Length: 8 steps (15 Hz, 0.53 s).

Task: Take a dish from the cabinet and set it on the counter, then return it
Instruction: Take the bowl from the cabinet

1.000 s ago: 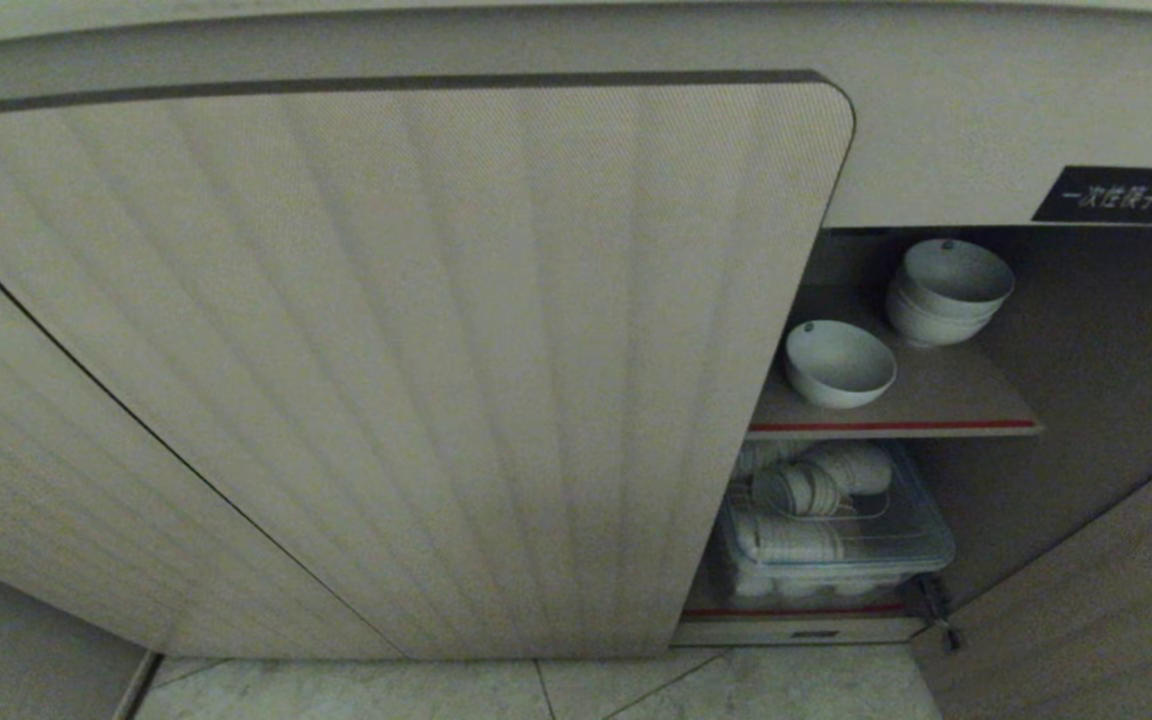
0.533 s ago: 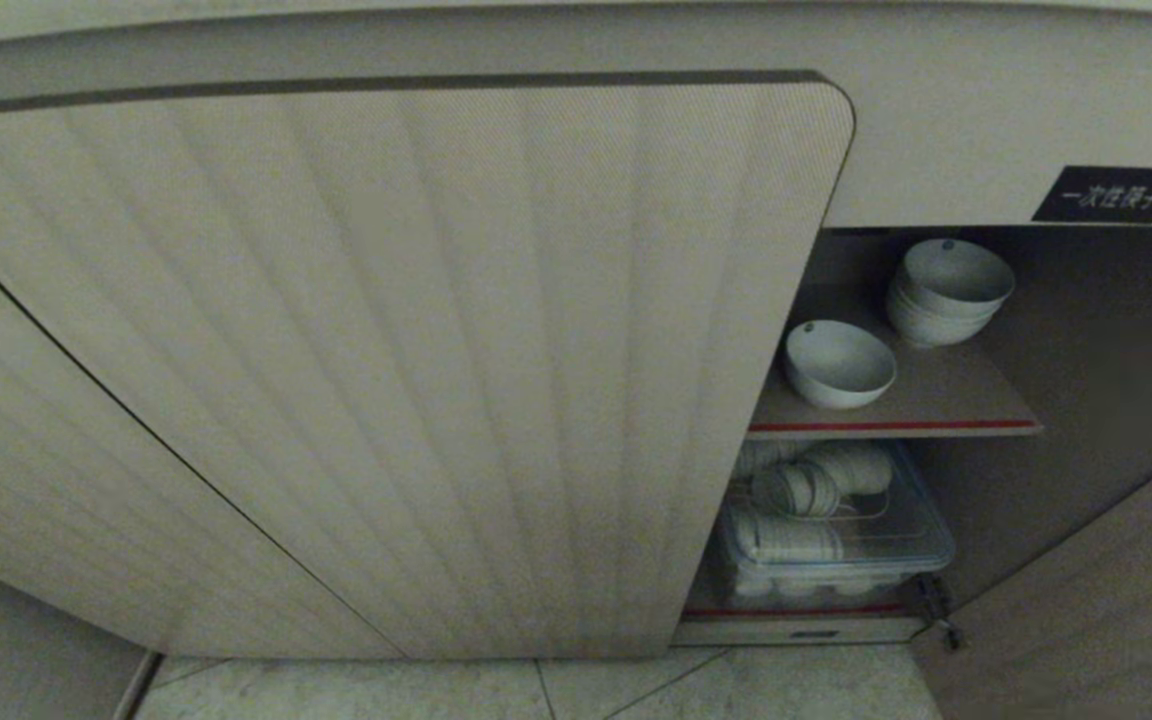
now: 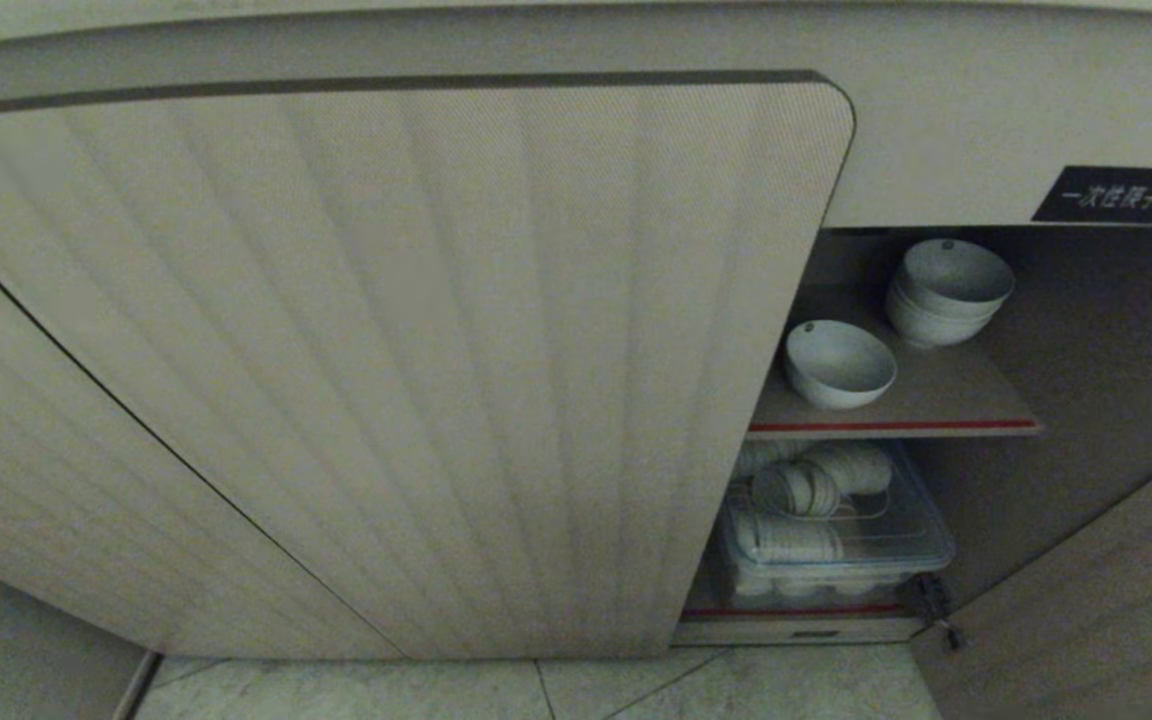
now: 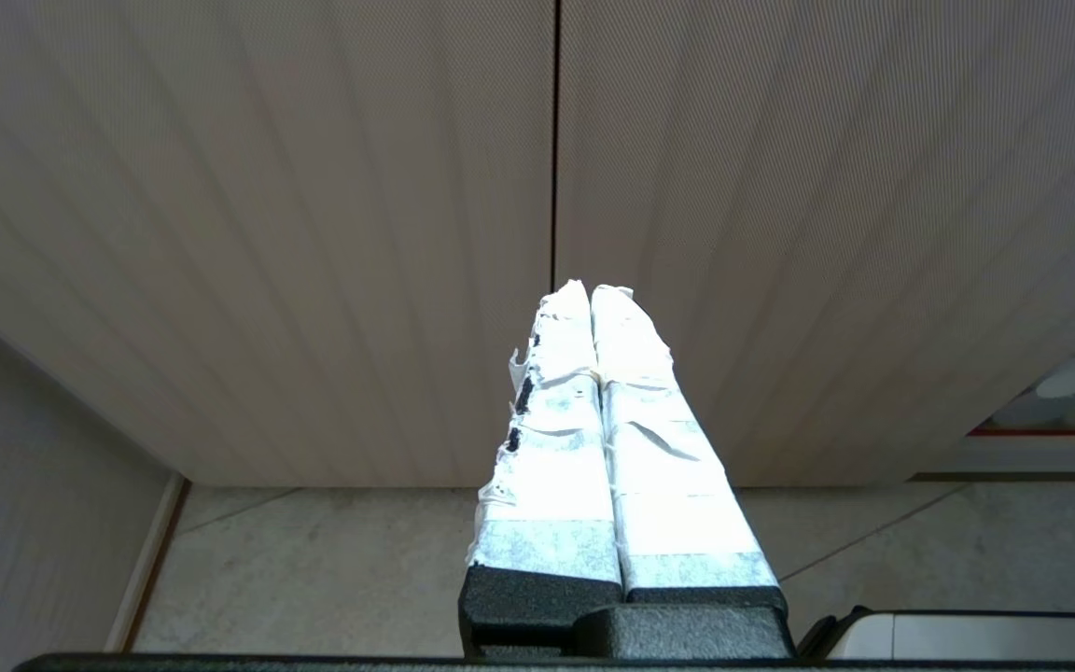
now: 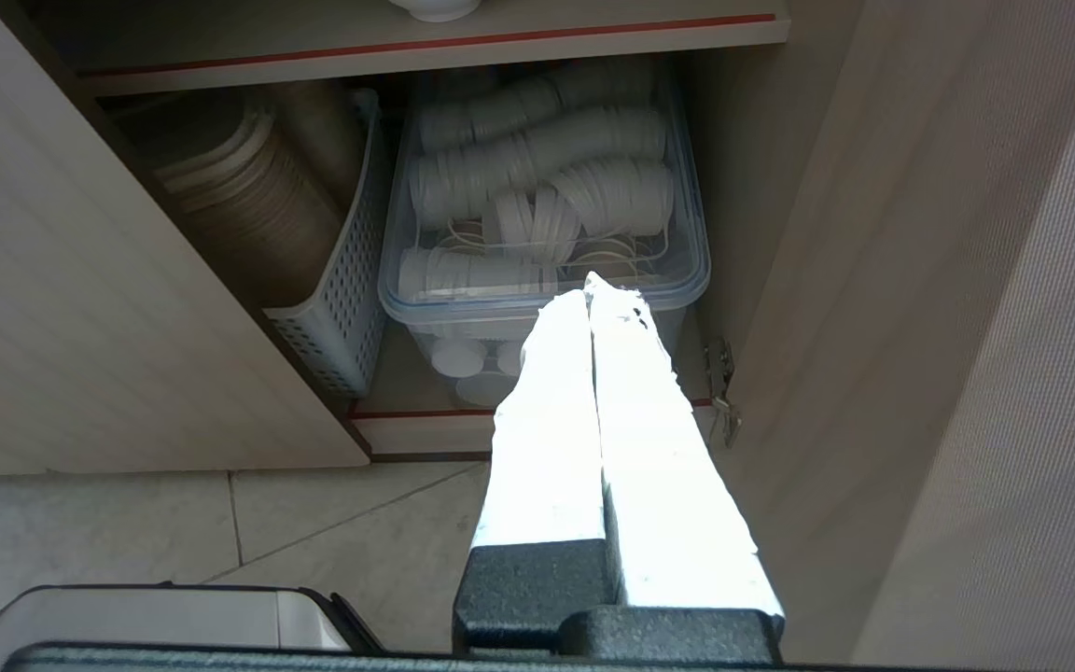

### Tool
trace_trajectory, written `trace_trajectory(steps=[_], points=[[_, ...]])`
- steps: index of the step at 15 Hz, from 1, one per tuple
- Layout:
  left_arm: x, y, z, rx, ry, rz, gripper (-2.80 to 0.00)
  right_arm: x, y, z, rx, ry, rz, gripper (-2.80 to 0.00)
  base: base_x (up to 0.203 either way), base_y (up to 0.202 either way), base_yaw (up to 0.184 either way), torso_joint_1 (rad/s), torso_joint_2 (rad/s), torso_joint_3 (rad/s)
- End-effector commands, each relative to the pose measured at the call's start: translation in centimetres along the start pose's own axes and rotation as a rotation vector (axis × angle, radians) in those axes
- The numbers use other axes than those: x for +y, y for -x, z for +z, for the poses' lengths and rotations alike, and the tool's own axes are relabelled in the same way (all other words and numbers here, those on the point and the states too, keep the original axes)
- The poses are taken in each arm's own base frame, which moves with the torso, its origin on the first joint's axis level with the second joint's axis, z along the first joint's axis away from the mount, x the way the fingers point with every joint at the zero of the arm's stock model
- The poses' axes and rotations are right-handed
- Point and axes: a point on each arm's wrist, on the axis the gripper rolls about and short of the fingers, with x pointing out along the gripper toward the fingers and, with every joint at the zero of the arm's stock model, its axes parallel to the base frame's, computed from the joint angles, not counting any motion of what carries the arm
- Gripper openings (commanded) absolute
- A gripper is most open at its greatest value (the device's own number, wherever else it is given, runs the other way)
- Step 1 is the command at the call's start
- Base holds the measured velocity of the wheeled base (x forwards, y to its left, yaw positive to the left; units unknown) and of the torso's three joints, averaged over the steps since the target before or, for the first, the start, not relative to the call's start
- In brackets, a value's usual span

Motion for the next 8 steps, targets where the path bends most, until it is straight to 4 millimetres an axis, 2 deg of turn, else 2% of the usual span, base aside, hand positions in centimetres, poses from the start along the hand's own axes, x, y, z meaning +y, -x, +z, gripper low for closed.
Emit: trace_trajectory(steps=[1, 6, 8], points=[[0.00, 0.00, 0.00, 0.000, 0.000, 0.001, -2.80, 0.00, -0.01, 0.00, 0.001, 0.002, 0.001, -2.80, 0.000, 0.000, 0.000, 0.000, 0.00, 0.000], [0.00, 0.00, 0.00, 0.000, 0.000, -0.001, -2.80, 0.00, -0.01, 0.03, -0.002, 0.017, 0.001, -2.80, 0.000, 0.000, 0.000, 0.000, 0.00, 0.000], [0.00, 0.00, 0.00, 0.000, 0.000, -0.001, -2.80, 0.02, -0.05, 0.07, 0.006, 0.073, 0.005, -2.80, 0.000, 0.000, 0.000, 0.000, 0.00, 0.000]])
